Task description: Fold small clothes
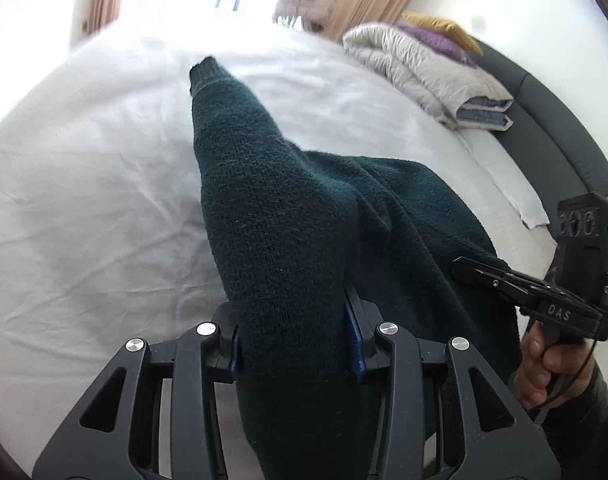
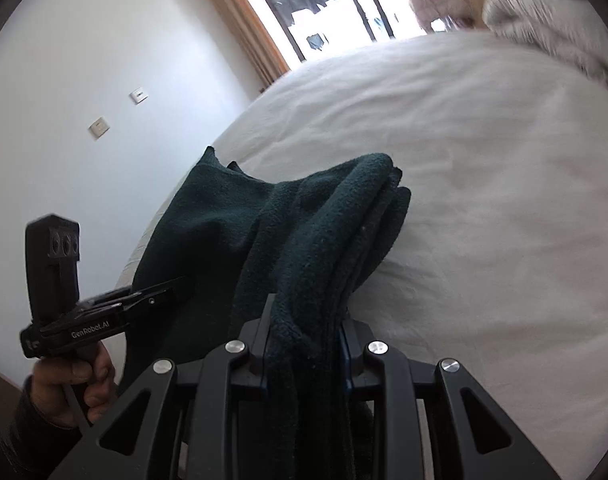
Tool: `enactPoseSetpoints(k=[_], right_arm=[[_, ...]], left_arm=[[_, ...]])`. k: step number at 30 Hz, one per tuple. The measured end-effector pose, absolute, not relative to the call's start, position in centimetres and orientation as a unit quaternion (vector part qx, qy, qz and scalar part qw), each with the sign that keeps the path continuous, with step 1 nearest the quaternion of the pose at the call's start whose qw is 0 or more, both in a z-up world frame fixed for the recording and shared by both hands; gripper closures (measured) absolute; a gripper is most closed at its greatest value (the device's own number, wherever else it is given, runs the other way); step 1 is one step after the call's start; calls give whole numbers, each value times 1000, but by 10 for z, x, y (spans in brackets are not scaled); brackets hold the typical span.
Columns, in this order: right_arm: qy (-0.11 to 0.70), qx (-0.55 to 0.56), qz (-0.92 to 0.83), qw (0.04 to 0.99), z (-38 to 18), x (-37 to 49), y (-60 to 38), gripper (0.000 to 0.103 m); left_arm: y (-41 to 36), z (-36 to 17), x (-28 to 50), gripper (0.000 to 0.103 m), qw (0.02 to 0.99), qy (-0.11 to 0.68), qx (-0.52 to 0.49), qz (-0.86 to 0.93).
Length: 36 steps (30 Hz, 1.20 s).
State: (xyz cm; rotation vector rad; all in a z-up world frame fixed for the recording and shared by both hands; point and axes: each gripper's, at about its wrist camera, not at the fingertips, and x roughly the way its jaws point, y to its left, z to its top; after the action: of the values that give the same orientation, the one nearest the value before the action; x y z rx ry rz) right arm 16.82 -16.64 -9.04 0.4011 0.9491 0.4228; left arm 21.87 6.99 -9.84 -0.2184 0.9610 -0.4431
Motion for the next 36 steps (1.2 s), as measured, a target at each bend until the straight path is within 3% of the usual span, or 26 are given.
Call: enactPoseSetpoints(k=[2,3,6,11,14,18,24,26,27,28,31,36], right_arm=[[474,277,210,809,-130,175,-191,72],[459,318,229,797,-138,173,-202,71],[445,362,257,778,-144,166,-220,70],[441,324,202,812,-113,154,-240,45],[420,321,205,824,-87,152,-246,45],[392,304,281,821,-59,169,-217,55],[448,294,266,801,-100,228,-184,59],[467,301,248,794,-119,246,-187,79],[471,317,242,787,-128,254,-192,97],[473,337,242,777,-137,261,-199,103],[465,370,251,764,-152,274,-212,103],[475,340,238,776,-144,280,-206,103]], left_arm=[[82,-123,231,47,846,466,-141,-216],[90,-130,233,43,839,463,-172,-228],[110,-145,230,42,823,447,-237,-258],[110,-127,222,38,845,448,-200,-215],[116,-96,212,38,878,404,-176,-189],[91,-61,221,38,899,369,-116,-206],[43,-92,253,38,892,416,-24,-172],[34,-107,265,36,892,422,2,-161],[35,-116,272,35,890,425,-1,-163],[45,-127,283,34,885,433,-29,-168],[62,-142,298,34,876,444,-63,-176],[50,-144,297,34,889,429,-9,-158]])
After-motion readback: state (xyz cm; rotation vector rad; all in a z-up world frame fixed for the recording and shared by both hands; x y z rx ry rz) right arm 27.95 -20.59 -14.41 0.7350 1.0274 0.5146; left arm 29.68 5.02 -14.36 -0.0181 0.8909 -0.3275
